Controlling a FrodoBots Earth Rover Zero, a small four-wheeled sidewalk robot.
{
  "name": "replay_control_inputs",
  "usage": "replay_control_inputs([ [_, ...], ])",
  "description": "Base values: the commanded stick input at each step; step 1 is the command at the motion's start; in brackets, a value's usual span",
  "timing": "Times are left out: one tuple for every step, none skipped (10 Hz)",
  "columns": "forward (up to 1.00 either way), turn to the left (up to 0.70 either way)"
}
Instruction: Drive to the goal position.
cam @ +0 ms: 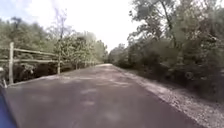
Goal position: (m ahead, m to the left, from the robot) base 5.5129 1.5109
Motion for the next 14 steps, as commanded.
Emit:
replay_control_inputs([
  [0.70, 0.00],
  [0.70, 0.00],
  [0.70, 0.00],
  [0.70, 0.00],
  [0.70, 0.00],
  [0.70, 0.00],
  [0.70, 0.00],
  [0.70, 0.00],
  [0.70, 0.00],
  [0.70, 0.00],
  [0.70, 0.00],
  [0.70, 0.00],
  [0.70, 0.00],
  [0.70, 0.00],
])
